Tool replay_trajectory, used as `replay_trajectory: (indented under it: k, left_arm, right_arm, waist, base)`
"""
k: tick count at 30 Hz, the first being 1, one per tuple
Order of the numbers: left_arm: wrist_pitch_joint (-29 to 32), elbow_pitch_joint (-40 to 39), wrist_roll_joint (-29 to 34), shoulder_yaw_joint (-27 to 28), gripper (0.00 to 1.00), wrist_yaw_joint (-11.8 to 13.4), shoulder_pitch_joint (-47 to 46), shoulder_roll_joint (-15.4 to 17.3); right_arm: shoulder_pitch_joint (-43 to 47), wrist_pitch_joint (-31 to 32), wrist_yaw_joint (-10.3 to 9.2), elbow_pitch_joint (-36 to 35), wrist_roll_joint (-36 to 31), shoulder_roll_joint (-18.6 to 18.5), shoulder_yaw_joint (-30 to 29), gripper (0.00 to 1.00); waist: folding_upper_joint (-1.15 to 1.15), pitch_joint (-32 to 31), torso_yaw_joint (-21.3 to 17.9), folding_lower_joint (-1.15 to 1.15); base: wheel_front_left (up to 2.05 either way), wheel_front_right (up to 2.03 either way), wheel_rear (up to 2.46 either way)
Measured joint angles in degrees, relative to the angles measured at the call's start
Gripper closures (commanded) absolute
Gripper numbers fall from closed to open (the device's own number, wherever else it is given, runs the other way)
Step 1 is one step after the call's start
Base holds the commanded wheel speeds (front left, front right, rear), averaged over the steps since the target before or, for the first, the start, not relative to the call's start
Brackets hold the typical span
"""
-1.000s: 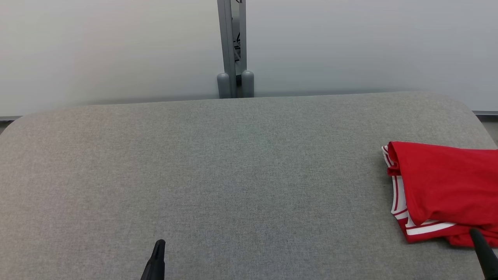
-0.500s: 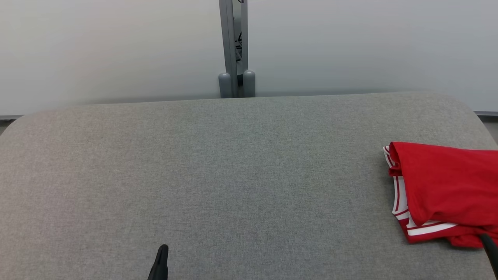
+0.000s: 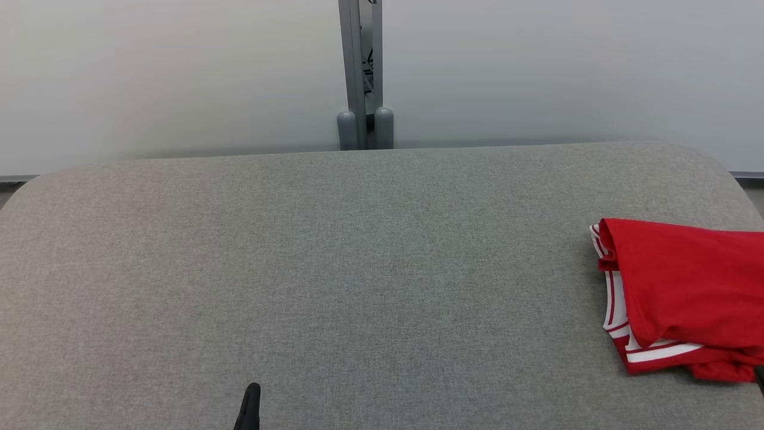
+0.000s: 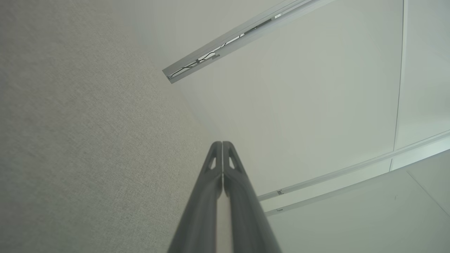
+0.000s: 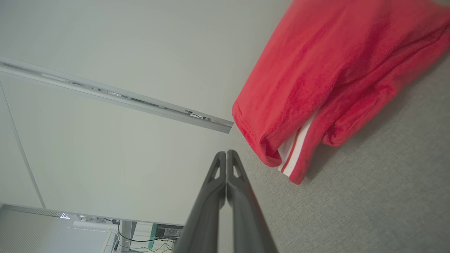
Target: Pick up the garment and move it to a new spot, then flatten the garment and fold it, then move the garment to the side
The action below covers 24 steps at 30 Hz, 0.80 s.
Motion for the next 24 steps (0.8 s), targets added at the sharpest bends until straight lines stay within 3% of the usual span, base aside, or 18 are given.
replay_trajectory:
  k: [24]
  left_arm:
    - [-1.22, -2.42, -9.12, -0.19, 1.00, -3.66, 2.77, -2.00]
  right_arm:
    - [1.42, 5.39, 0.00, -0.32, 13.21, -0.03, -4.04, 1.00]
  waist:
    - [0.00, 0.10, 0.40, 0.00]
  base:
    - [0.00, 0.00, 0.00]
